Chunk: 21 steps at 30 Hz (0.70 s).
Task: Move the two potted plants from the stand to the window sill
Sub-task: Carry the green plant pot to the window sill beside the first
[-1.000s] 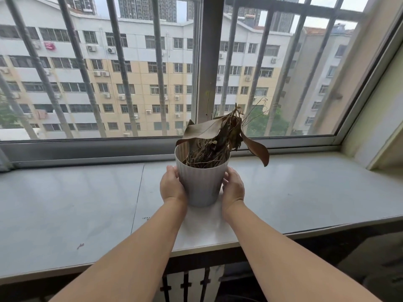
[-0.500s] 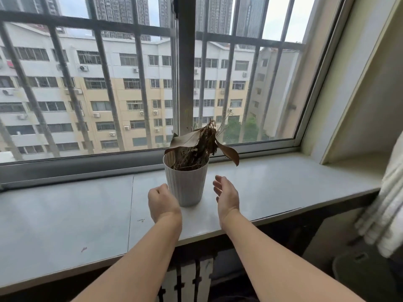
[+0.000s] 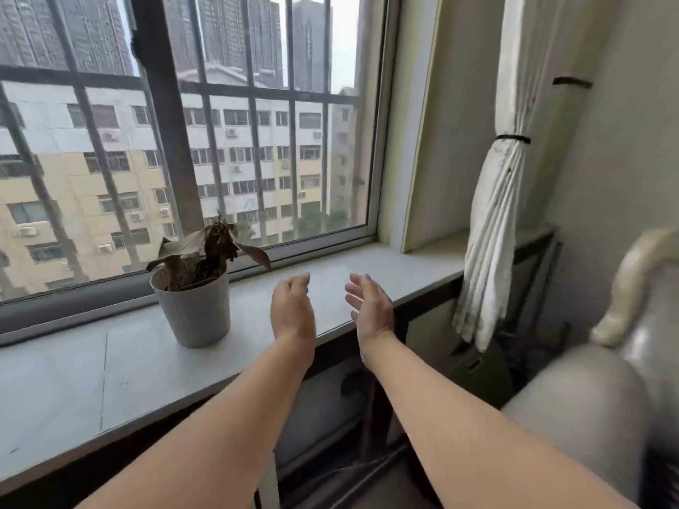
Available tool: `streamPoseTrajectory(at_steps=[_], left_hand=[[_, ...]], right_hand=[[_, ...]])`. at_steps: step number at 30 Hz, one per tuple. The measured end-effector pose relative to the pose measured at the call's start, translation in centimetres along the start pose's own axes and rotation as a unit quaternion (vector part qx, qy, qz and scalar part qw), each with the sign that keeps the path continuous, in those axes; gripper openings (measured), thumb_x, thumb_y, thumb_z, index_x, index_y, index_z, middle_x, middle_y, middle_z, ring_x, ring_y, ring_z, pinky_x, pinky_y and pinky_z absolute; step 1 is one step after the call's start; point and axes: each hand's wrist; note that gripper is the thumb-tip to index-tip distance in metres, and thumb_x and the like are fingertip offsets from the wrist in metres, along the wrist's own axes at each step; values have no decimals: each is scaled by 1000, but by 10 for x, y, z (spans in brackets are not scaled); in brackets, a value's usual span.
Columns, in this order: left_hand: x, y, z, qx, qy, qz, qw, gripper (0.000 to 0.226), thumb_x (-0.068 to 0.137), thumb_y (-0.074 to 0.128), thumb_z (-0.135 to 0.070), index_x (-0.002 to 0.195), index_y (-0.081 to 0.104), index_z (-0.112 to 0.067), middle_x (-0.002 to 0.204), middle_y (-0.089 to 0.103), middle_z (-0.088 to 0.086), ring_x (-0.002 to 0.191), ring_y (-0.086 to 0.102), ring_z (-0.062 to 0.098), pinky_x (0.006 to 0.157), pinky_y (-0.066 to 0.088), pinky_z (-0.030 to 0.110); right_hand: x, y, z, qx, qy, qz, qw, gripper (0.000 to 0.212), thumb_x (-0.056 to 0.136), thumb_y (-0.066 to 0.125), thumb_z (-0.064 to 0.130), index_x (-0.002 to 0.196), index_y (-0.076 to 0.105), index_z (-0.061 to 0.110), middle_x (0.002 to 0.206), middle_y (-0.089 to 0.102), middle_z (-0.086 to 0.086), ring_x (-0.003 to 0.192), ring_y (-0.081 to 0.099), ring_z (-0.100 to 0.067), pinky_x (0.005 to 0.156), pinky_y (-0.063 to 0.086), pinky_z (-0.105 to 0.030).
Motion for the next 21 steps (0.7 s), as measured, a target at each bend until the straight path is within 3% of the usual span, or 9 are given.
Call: streamPoseTrajectory(at_steps=[5,8,12,16,21], left_hand=[[-77,78,21,-2,-37,85,996,13,88,50,-36,90,57,-25,101,61,-1,107,57,22,100,43,43],[-126,119,35,0,-46,131,990,10,88,52,-33,80,56,-28,95,61,-1,104,58,22,100,44,42],[-198,172,54,9,-42,209,977,18,86,50,-32,69,53,-28,80,56,-1,87,53,21,84,42,38],[-256,216,73,5,-77,262,962,10,87,52,-36,89,57,-26,94,61,-1,94,57,18,88,46,35],[-324,268,85,8,-109,341,934,8,88,55,-35,83,55,-28,90,59,-2,93,57,17,90,46,35]], right_hand=[[-25,-109,24,-2,-20,-89,996,37,95,40,30,117,61,10,123,62,-11,118,55,-24,96,40,-33],[-48,-171,35,-9,-29,-136,990,34,94,43,28,114,63,9,123,62,-15,117,56,-28,99,40,-36],[-82,-259,50,-18,-41,-197,979,34,94,43,26,112,63,6,124,62,-20,117,57,-30,97,42,-35],[-112,-333,64,-24,-44,-250,967,36,95,42,28,117,61,9,125,61,-15,116,56,-27,92,39,-30],[-153,-407,81,-35,-61,-332,941,37,95,41,28,117,62,5,125,61,-19,117,57,-29,89,40,-30]])
Point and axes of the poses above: each hand's wrist, its own x-axis towards the middle knuckle, its own y-axis out of the palm, z = x × y
